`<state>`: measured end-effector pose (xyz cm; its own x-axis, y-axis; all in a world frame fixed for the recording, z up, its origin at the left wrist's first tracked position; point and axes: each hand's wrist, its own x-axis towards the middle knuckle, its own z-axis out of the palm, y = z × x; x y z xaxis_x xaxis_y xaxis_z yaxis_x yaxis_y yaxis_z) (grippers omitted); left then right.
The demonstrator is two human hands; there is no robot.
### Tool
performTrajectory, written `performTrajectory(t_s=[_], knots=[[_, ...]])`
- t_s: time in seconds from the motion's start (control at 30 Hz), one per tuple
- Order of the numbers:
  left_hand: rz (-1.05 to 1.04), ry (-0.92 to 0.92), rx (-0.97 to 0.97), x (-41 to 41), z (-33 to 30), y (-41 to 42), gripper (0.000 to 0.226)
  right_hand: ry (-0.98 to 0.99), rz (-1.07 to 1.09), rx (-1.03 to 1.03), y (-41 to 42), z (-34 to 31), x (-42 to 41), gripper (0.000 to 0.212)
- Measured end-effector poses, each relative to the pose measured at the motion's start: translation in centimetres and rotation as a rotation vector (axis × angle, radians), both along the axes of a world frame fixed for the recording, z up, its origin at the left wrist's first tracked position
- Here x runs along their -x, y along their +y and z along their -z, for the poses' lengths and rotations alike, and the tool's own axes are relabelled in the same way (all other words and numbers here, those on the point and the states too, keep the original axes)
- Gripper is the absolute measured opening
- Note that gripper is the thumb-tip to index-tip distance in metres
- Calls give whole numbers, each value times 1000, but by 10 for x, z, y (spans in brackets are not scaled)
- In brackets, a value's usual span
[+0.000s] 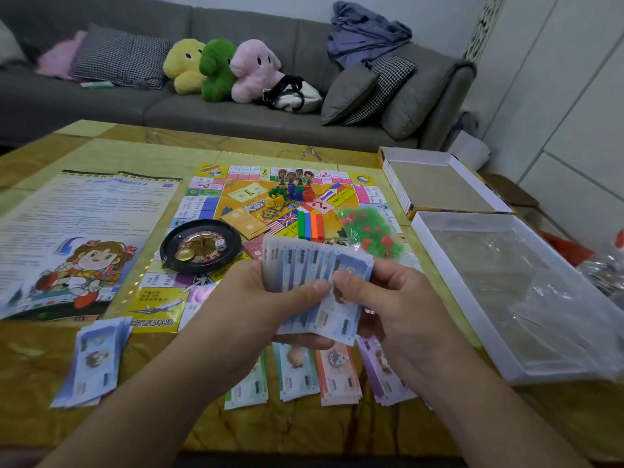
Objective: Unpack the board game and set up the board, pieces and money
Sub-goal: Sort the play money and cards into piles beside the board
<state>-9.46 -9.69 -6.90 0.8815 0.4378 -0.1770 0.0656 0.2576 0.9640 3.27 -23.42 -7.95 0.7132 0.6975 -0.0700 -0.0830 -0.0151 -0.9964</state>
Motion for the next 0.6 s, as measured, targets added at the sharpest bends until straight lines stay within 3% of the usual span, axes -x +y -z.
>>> performTrajectory(t_s=[0.1,0.27,0.4,0.47,0.6], knots=[[-14,5,9,-1,-1,0,30,63,8,-11,1,2,1,32],[5,-13,197,0,-6,2,28,-47,80,40,1,1,-3,18],[4,10,63,1,-2,1,23,-28,40,46,1,2,-2,27],[-16,31,32,0,-1,-1,23,-8,30,47,1,1,1,19],[-5,15,119,-1,-3,0,27,-27,63,44,0,-3,0,13]])
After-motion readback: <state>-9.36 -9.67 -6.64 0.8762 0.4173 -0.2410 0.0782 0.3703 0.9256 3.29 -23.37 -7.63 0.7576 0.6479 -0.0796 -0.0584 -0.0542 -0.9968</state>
